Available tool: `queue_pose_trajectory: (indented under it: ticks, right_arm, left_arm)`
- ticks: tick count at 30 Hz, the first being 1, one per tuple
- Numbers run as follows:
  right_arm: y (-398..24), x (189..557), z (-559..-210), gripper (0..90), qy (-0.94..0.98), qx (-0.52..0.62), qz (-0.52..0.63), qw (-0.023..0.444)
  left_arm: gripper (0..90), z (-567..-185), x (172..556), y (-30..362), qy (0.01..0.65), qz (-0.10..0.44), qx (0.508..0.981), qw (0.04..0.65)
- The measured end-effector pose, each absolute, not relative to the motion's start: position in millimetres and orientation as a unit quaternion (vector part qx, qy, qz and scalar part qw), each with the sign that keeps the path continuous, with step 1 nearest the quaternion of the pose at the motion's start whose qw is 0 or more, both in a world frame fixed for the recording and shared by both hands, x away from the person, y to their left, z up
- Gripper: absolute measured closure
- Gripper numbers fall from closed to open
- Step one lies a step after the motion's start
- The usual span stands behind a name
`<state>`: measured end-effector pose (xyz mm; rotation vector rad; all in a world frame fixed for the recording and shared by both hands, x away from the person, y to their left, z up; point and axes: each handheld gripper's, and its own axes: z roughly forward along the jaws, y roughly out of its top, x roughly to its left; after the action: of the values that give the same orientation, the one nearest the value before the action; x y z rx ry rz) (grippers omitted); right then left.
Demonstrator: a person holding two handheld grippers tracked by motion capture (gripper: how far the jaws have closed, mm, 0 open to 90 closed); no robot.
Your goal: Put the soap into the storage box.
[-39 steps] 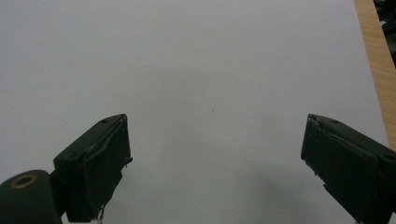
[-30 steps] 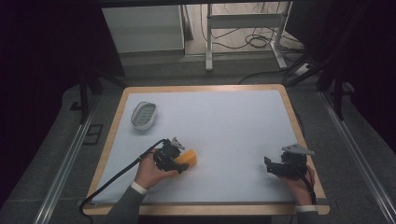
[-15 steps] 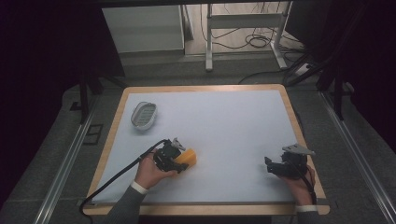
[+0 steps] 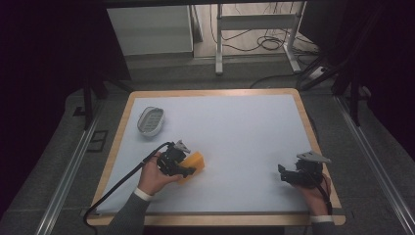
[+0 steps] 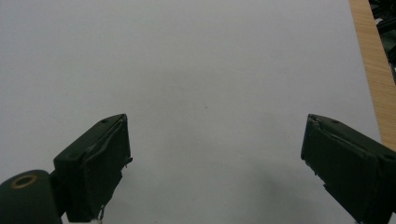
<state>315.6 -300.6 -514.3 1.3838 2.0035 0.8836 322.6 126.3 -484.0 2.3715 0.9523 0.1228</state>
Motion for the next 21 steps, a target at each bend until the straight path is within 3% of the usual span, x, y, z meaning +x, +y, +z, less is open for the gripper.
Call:
queue_pose_trajectory:
  ticks: [21]
  right_arm:
    - [-301, 315, -514, 8.4, 0.743, 0.514, 0.328, 0.276]
  left_arm:
    - [61.0, -469, 332, 140, 0.372, 0.057, 0.872, 0.312]
